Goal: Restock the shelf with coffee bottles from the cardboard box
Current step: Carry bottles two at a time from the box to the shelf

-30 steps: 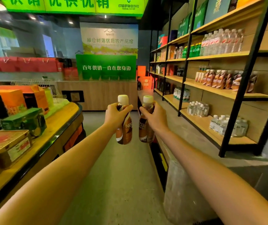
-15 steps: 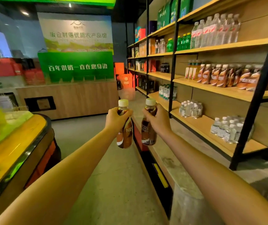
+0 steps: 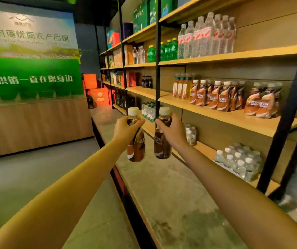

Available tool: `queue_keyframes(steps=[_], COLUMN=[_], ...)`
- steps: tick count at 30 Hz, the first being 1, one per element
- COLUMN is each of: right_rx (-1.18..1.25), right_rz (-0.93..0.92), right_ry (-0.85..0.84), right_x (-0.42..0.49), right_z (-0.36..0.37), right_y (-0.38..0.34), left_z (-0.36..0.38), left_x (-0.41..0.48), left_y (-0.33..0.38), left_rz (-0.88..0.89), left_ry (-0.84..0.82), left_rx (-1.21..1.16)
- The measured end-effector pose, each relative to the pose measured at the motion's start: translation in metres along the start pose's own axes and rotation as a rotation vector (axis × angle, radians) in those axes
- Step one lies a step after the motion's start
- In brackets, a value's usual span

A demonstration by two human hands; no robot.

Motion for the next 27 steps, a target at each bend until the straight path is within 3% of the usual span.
queue_keyframes(steps=[8,15,21,27], right_rx=[-0.063,-0.24,-0.398,-0.517], right_rz=[0.075,0.131,0.218,0.297], right_ry=[0.198,0.512,0.728,0.869], right_x=[0.091,0.149,0.171,0.171], right_z=[-0.071,-0.152,-0.214,-0.265], right_y=[0.076,0.122,0.125,0.135], left_z=[0.13,0.258,0.337,0.399], left_x=[0.124,0.217,0.262,0.271], left_y=[-0.015,0.019,0.062,0.085], left_rz=[0.05,0.245,0.372,0.376], left_ry=[-0.222,-0.553,-0.786,-0.946], left_rx=[-0.133,-0.219,-0.281,-0.374])
Point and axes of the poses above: each hand's wrist, its own x-axis towards the middle knuckle, its own z-axis out of the palm, y = z × x, the point moved 10 cm from there along x, towards the middle knuckle, and after that the axes turned 5 degrees about -y, right-handed, at the moved point
